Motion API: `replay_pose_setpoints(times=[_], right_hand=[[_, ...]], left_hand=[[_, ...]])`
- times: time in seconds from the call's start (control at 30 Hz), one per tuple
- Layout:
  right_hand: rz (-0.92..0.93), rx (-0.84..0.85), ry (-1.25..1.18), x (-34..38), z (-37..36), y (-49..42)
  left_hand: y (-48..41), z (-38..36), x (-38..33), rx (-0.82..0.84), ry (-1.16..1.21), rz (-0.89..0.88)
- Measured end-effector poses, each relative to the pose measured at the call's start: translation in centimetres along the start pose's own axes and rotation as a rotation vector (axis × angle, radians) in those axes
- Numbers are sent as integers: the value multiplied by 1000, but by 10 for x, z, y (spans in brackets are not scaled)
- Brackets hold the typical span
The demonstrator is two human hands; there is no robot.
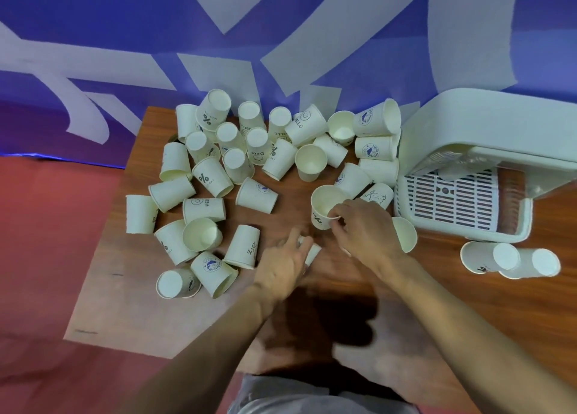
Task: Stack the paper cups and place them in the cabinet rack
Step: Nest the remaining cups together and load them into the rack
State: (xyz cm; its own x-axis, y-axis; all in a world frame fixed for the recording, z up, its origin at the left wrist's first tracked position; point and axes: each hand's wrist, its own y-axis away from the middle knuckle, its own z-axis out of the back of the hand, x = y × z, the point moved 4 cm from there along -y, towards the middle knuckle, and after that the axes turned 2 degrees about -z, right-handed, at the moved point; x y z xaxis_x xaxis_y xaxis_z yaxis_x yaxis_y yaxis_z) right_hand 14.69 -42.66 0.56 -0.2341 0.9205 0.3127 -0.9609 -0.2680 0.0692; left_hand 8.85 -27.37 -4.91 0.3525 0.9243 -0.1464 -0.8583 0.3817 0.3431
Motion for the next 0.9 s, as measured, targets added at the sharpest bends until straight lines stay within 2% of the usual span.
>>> replay_pose_setpoints(times=[0.1,0.17,0.3,0.4,0.5,0.6,0.67,0.77,0.9], right_hand=[[-78,-115,-147,-11,21,14],[-166,-187,-245,-27,37,30],[-258,-324,-285,-68,62,66],[-272,-340,-269,-91,66,87],[-203,-359,-238,-103,63,105],[-153,-352,-263,-110,55,114],[-130,-334,-243,-113,48,116],[-121,-264,-222,-117,35,114],[-99,-103,-181,-120,11,107]], left_hand=[[-3,11,4,-95,-15,-32],[-2,30,3,-200,39,13],[4,77,-14,-465,336,231],[3,95,-42,-574,489,163],[-7,83,-70,-546,486,11],[-15,57,-82,-445,539,-24],[-16,46,-86,-434,512,-58],[-19,34,-87,-397,524,-60],[-26,20,-83,-326,311,-60]])
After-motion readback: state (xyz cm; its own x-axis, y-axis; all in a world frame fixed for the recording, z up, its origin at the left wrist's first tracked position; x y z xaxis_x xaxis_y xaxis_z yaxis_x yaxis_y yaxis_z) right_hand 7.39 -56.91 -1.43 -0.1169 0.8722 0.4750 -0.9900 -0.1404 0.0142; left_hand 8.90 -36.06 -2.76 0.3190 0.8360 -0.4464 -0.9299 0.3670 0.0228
